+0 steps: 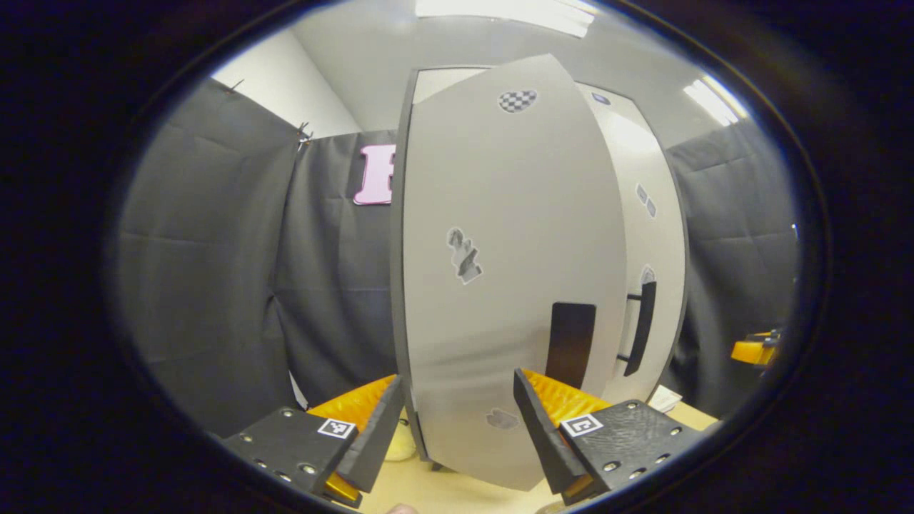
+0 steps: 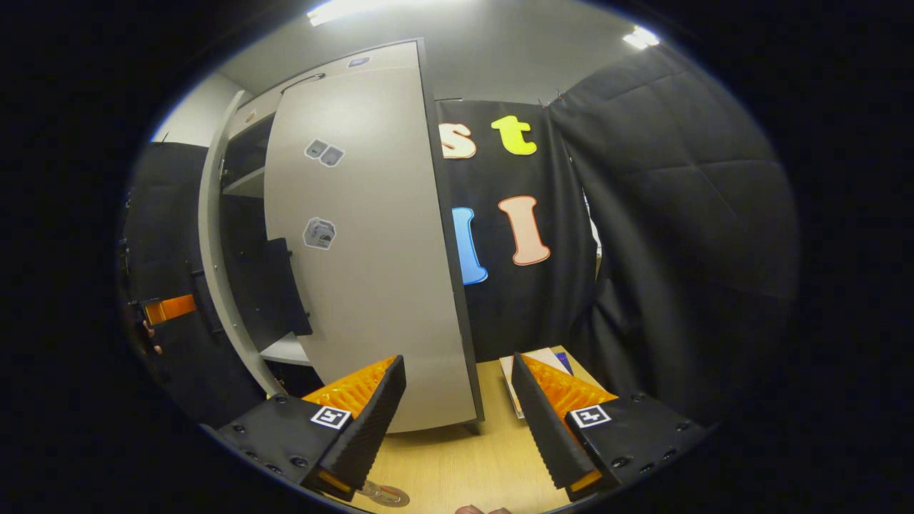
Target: Grasp the bottle in the cabinet with the left hand and place it on the coaster, then close the right door with the right hand and the left door with the left hand.
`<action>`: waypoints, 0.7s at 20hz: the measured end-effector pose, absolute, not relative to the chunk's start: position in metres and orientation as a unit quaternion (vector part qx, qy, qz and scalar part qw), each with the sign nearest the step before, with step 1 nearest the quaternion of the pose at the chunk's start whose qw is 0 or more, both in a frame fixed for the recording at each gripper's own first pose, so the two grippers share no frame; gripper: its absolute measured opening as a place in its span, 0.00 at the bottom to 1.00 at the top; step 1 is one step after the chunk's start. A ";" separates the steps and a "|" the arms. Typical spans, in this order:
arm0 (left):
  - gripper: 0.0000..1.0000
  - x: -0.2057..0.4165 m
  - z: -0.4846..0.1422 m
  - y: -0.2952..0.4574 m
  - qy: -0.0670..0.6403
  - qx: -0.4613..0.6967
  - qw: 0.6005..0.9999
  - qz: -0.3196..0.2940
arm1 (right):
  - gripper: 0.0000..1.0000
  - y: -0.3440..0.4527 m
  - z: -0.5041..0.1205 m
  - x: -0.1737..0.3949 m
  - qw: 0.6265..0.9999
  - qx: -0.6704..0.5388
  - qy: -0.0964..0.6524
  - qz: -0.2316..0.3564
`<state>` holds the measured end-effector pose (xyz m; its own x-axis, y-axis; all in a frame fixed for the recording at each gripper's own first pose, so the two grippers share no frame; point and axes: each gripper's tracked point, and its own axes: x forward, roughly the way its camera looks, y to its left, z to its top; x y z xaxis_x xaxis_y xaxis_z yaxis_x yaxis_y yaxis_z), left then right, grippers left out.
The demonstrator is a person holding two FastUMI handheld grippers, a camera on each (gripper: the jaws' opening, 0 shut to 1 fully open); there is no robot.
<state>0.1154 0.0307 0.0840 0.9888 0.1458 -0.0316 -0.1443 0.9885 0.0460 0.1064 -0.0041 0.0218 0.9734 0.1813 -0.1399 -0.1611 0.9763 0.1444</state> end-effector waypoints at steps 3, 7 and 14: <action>0.89 0.097 0.072 0.024 0.023 0.004 0.997 0.073 | 0.95 -0.012 0.017 0.106 0.991 0.057 0.083 0.091; 0.89 0.063 0.056 0.026 0.029 -0.010 0.995 0.092 | 0.95 -0.016 0.009 0.111 0.989 0.050 0.089 0.107; 0.88 0.012 0.069 0.010 -0.028 -0.050 0.990 0.127 | 0.95 -0.026 0.016 0.119 0.989 0.023 0.071 0.131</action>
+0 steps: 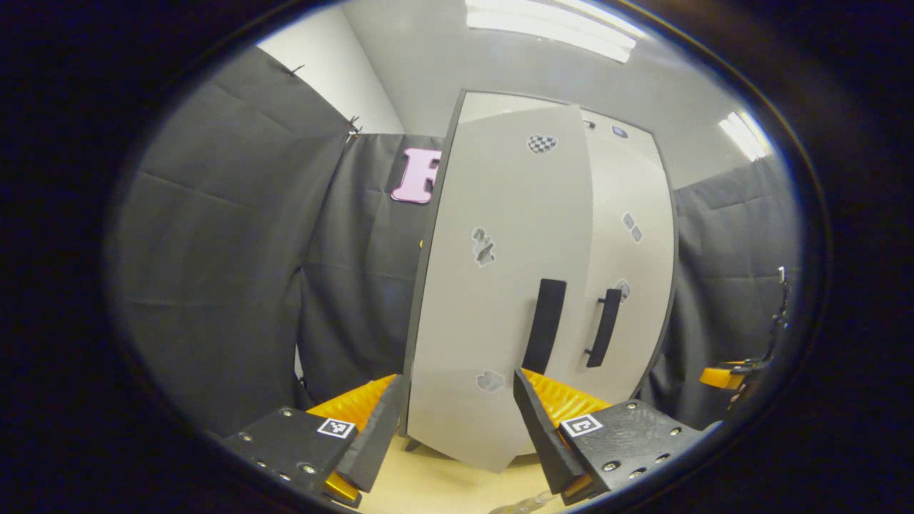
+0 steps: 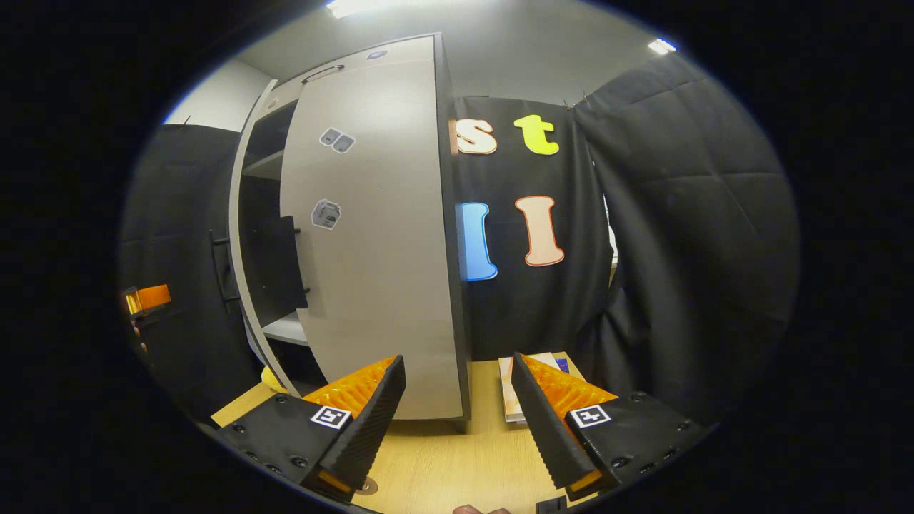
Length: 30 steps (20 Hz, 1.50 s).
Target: Grasp the bottle in the cabinet with the left hand and place it on the coaster, then close the right door with the right hand and the left door with the left hand.
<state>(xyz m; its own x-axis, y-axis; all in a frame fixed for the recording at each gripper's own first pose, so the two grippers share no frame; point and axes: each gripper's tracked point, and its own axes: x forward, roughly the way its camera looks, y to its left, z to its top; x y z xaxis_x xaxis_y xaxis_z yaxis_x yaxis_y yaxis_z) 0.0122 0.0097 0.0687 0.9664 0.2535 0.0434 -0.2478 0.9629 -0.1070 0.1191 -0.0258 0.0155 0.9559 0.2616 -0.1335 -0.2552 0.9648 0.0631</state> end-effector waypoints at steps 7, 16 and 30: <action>0.89 -0.026 0.071 -0.001 -0.027 -0.018 0.988 0.153 | 0.92 -0.040 0.011 0.111 0.991 0.012 0.058 0.121; 0.89 -0.024 0.076 0.000 -0.030 0.004 0.990 0.137 | 0.95 -0.006 0.019 0.112 0.992 0.016 0.040 0.118; 0.89 -0.009 0.069 -0.005 -0.015 -0.011 0.996 0.090 | 0.92 0.021 0.023 0.090 0.996 0.003 0.027 0.086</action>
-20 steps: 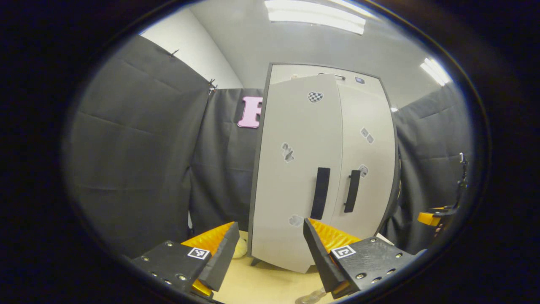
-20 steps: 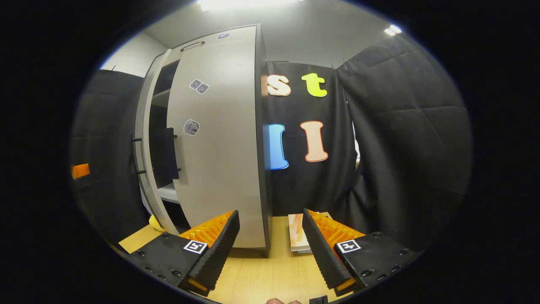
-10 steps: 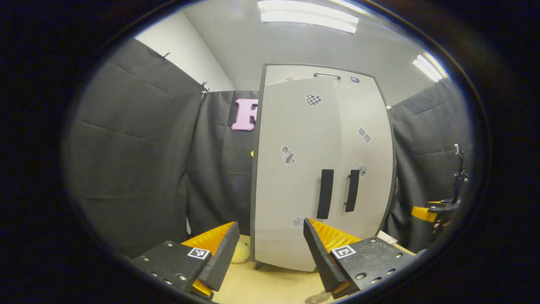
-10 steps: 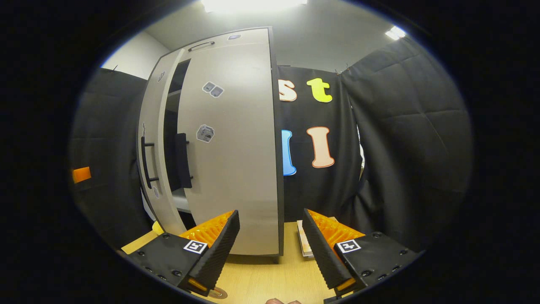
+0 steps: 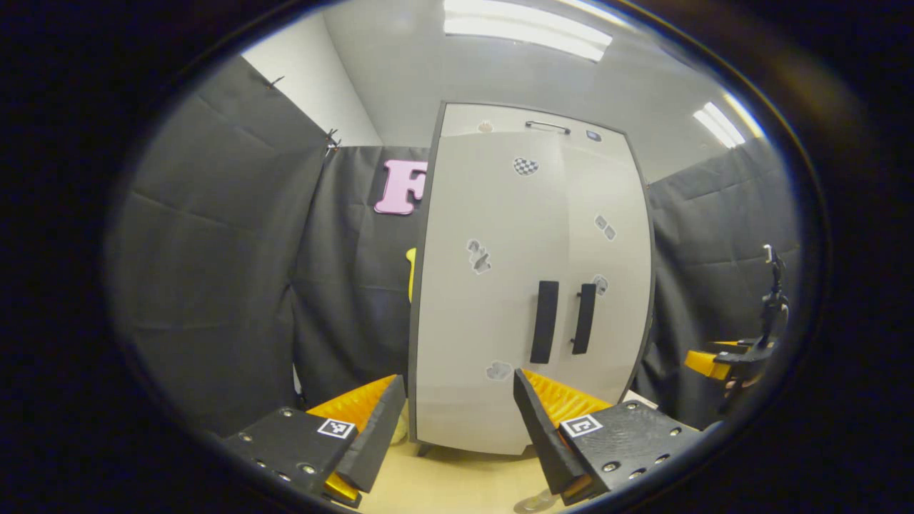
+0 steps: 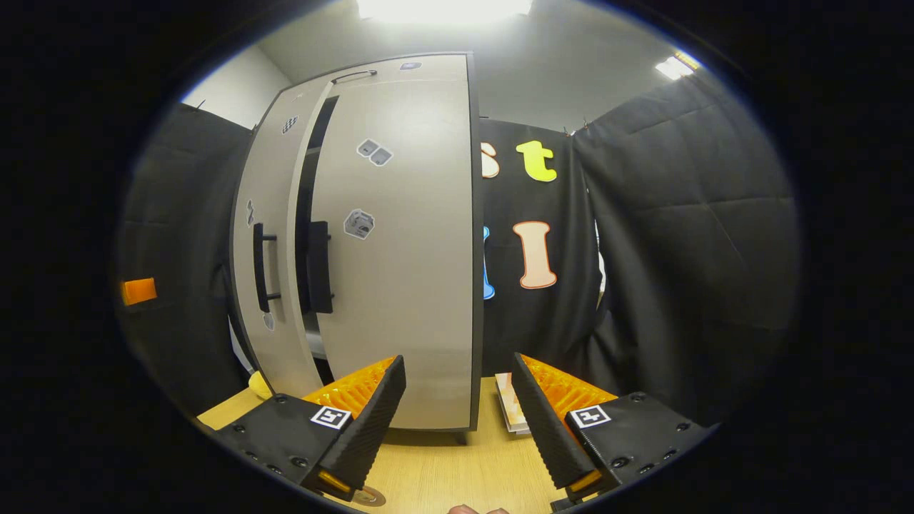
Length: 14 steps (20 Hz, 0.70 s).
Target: Grasp the bottle in the cabinet with the left hand and place it on the coaster, then close the right door with the right hand and the left door with the left hand.
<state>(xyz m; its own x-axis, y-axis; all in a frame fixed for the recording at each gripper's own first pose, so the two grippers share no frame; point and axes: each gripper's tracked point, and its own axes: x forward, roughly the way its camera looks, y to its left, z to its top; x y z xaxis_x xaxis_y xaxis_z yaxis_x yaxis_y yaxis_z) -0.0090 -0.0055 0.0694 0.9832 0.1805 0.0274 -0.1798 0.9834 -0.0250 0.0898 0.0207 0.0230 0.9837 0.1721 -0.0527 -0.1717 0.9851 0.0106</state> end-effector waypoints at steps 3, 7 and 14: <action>0.90 -0.009 0.063 -0.010 -0.004 -0.015 0.996 0.092 | 0.92 0.018 0.026 0.086 0.996 0.002 0.023 0.081; 0.90 -0.002 0.058 -0.018 -0.001 0.000 0.997 0.081 | 0.92 0.014 0.026 0.080 0.997 0.011 0.020 0.071; 0.88 0.011 0.044 -0.021 0.013 -0.001 0.997 0.082 | 0.95 0.000 0.014 0.077 0.998 0.023 0.030 0.046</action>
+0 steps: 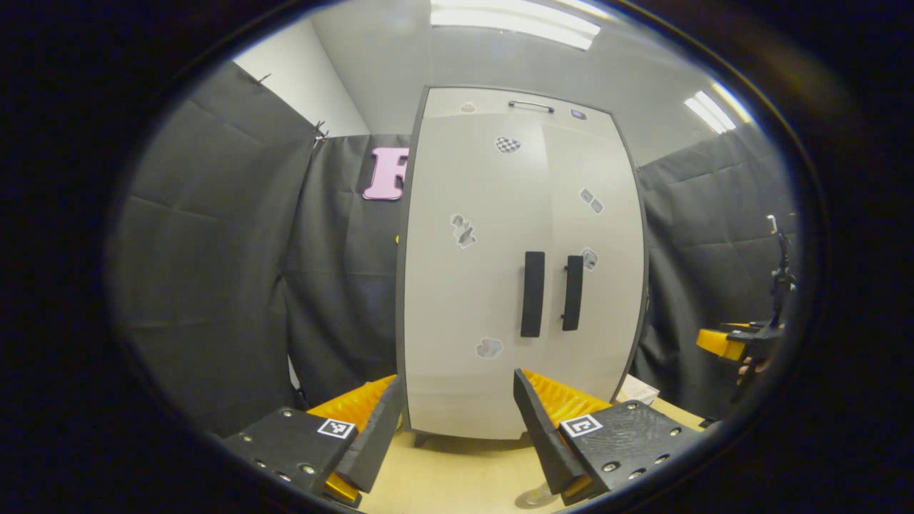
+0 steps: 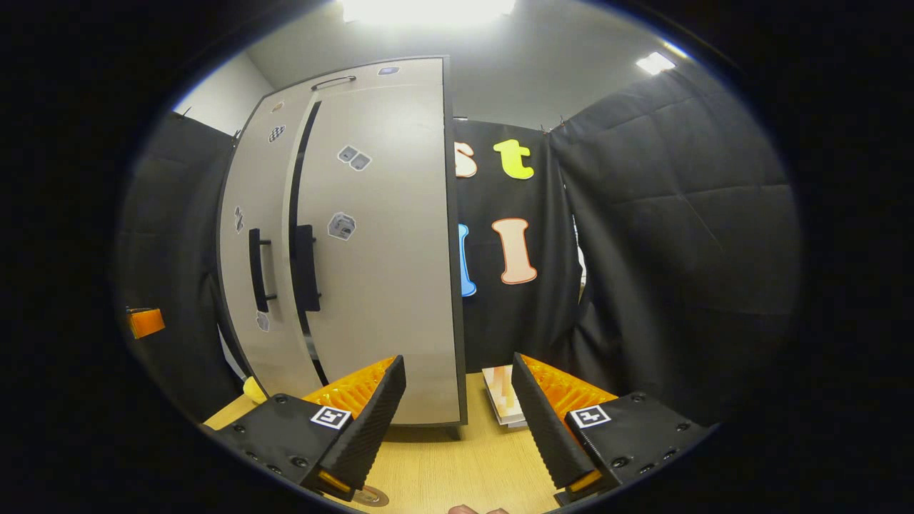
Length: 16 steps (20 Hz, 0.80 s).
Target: Grasp the bottle in the cabinet with the left hand and place it on the coaster, then close the right door with the right hand and the left door with the left hand.
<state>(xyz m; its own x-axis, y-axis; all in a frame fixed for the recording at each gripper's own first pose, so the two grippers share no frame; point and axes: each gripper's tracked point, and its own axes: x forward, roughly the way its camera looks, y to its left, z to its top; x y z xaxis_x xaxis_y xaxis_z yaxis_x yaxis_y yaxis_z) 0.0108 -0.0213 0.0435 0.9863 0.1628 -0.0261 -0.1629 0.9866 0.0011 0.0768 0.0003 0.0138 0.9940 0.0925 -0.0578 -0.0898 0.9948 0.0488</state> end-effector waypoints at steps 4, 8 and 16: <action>0.87 0.012 0.037 -0.016 0.016 0.003 0.996 0.092 | 0.95 0.003 0.005 0.074 0.998 0.032 0.046 0.042; 0.89 0.005 0.039 -0.010 0.010 0.006 0.995 0.096 | 0.95 0.013 0.004 0.073 0.997 0.039 0.049 0.046; 0.88 0.006 0.028 0.001 0.007 -0.015 0.994 0.105 | 0.92 0.017 0.003 0.076 0.997 0.045 0.042 0.046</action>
